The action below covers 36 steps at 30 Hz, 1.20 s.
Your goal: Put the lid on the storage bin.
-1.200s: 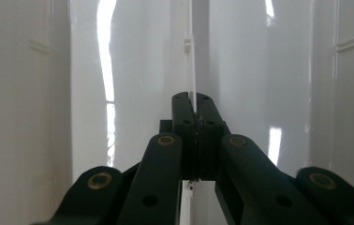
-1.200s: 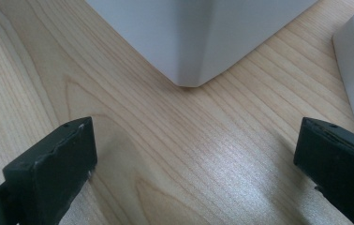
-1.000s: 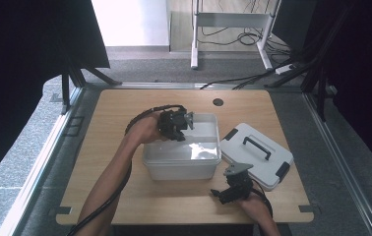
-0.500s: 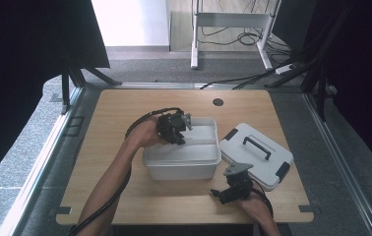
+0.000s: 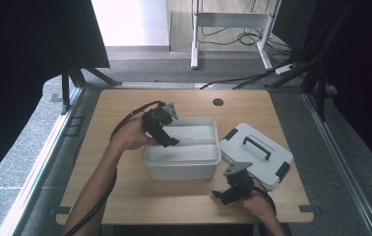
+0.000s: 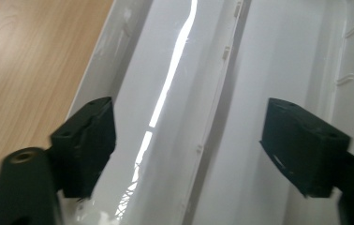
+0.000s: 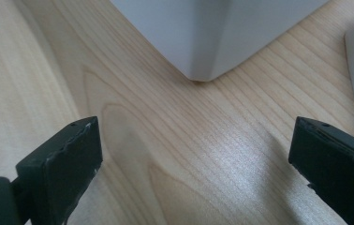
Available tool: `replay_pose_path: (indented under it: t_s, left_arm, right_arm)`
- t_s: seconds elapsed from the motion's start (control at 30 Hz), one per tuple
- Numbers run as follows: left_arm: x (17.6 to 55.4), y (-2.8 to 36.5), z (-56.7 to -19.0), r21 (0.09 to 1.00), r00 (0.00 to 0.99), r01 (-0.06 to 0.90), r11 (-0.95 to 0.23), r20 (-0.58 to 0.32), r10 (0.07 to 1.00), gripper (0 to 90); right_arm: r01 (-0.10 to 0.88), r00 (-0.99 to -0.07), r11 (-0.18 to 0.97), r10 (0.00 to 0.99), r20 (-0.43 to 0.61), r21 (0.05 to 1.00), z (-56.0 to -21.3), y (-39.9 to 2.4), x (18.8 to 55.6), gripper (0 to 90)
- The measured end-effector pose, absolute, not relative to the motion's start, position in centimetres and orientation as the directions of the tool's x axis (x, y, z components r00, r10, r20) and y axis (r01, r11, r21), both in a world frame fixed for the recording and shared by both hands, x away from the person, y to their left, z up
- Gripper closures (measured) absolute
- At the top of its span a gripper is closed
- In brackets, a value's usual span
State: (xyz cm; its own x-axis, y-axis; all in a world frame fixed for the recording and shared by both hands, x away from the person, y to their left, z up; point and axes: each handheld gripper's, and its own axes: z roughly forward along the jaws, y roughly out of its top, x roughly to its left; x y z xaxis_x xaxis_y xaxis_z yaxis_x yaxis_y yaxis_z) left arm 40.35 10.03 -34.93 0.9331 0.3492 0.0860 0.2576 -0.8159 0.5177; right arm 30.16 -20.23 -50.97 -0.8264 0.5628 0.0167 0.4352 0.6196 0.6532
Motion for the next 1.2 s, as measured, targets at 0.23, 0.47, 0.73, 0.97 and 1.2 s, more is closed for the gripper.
replay_pose_path:
  t_s: [0.23,0.47,0.73,0.97,1.2]
  left_arm:
    - [38.4,13.0,-34.3,0.577,0.902,0.301,-0.759,0.086,0.423,3.3]
    - [36.6,16.2,-35.0,0.608,0.875,0.344,-0.715,0.067,0.479,0.0]
    - [33.9,20.0,-35.9,0.666,0.833,0.384,-0.639,0.049,0.552,0.0]
    - [31.6,22.0,-38.4,0.680,0.801,0.403,-0.613,0.063,0.596,0.0]
    - [29.8,22.6,-42.8,0.683,0.764,0.449,-0.576,0.041,0.644,0.0]
  right_arm:
    - [0.432,-0.841,0.632,0.540,0.035,0.644,-49.2,-21.0,30.7,4.4]
    - [0.440,-0.838,0.629,0.544,0.042,0.641,-47.4,-21.8,31.6,7.6]
    - [0.463,-0.818,0.614,0.574,0.041,0.639,-44.7,-22.9,33.5,9.4]
    - [0.471,-0.797,0.617,0.603,0.005,0.630,-41.8,-23.7,35.5,9.3]
    - [0.498,-0.762,0.625,0.646,-0.040,0.601,-39.8,-25.1,38.5,10.0]
